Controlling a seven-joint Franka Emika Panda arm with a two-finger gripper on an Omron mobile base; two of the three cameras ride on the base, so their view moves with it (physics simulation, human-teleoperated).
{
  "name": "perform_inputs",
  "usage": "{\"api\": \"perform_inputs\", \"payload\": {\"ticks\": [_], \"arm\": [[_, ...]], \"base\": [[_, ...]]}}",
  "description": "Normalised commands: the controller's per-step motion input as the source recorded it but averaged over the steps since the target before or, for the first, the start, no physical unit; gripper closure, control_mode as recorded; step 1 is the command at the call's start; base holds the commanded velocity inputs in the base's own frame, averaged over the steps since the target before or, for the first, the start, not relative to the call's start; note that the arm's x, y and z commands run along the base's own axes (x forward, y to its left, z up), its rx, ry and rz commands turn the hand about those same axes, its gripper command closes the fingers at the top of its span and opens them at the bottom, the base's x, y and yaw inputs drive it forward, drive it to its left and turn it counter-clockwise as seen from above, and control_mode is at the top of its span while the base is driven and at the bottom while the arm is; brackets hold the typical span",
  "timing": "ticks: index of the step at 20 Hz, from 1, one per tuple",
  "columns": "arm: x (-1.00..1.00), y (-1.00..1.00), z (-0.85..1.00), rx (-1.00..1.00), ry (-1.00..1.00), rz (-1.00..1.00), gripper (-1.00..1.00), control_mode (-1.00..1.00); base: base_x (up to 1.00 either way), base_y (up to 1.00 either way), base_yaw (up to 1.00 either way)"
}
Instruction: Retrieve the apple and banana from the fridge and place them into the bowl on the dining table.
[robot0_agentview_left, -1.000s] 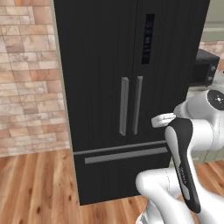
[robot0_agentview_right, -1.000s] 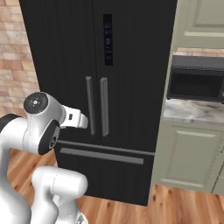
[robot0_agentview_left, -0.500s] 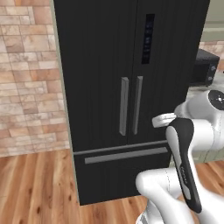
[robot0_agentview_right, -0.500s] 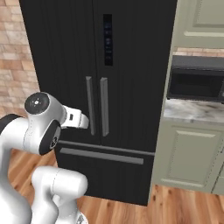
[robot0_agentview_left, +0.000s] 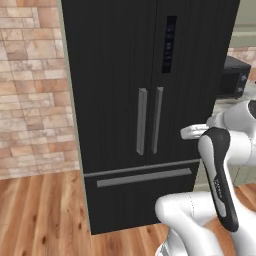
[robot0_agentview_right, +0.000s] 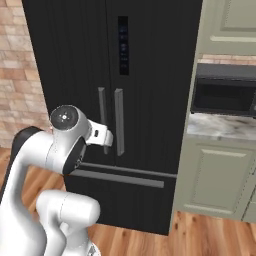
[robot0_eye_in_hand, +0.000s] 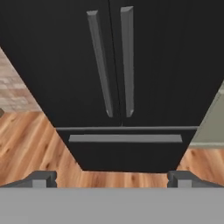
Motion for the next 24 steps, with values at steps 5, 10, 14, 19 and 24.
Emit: {"api": "perform_inputs", "payload": {"ticks": [5,10,14,19,24], "arm": [[0.87,0.00,0.07,0.02,0.14,0.00,-1.00,-1.00],[0.87,0.00,0.00,0.00,0.09,0.00,-1.00,-1.00],[0.77,-0.04,-0.12,0.03,-0.04,0.00,-1.00,-1.00],[0.54,-0.03,-0.36,0.03,-0.24,0.00,-1.00,-1.00],[0.51,-0.03,-0.29,0.05,-0.19,0.00,-1.00,-1.00]], "base": [[0.00,0.00,0.00],[0.00,0.00,0.00],[0.00,0.00,0.00],[0.00,0.00,0.00],[0.00,0.00,0.00]]}}
